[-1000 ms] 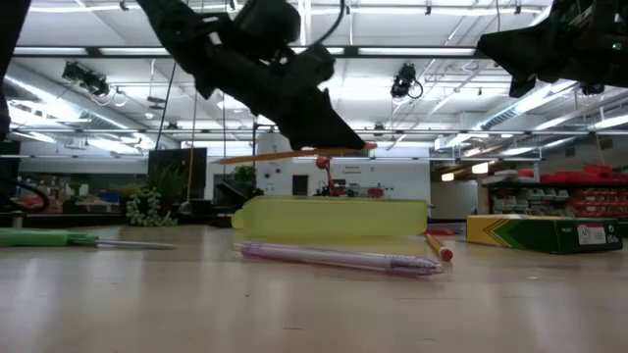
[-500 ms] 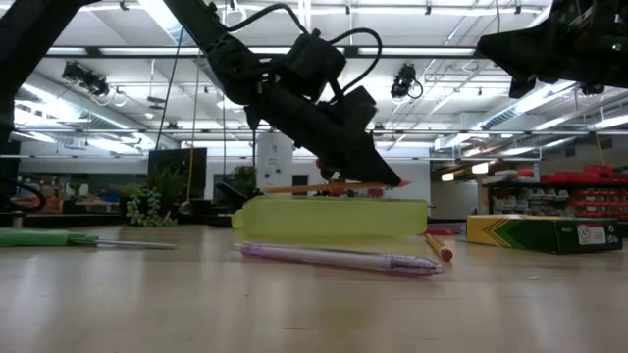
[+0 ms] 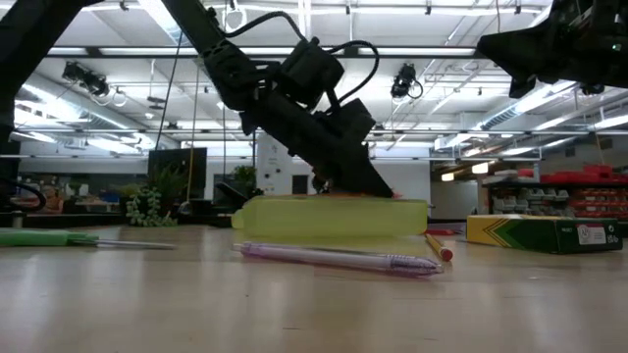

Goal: Pack school essentials
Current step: Put the yellow pencil into the yellow supply box

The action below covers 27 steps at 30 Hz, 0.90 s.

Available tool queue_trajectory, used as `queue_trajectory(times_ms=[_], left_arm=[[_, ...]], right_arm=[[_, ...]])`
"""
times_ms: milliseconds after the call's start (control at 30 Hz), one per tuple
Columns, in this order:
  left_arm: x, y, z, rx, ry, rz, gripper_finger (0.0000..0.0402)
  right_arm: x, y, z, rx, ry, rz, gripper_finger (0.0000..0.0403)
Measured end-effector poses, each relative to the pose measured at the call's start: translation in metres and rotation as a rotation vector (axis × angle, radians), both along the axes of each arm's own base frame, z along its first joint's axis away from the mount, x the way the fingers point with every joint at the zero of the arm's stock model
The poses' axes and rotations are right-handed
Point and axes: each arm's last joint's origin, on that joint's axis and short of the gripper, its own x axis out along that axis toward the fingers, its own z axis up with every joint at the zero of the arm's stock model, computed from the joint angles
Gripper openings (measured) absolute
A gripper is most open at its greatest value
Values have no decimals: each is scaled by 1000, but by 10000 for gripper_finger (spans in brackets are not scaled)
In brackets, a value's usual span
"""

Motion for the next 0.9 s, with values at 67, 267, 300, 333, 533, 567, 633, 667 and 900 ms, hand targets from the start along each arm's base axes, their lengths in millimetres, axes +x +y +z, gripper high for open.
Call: queue_trajectory(times_ms=[67,267,300,333,533,567,633,667,900], left_arm=[[-3,0,-4,-3,9,32,41],[-7,3,-8,42,23,105,42],[-7,4,-8,44,19,109,41],[-6,4,-9,48,12,114,40],[-3,5,-11,48,-23,131,44],[-4,5,-13,43,-9,133,44],[-4,5,-15,44,-5,144,43],[-4,5,-14,50,-8,151,42],[-4,10,-18,61,-2,174,44]], right_arm=[[0,0,0,0,0,0,51],[0,0,0,0,-1,0,51],[0,0,0,0,-1,0,51],[0,0,0,0,-1,0,51],[0,0,0,0,-1,0,51],[0,0,0,0,-1,0,51],[0,0,0,0,-1,0,51],[0,0,0,0,-1,0,51],[0,0,0,0,0,0,51]])
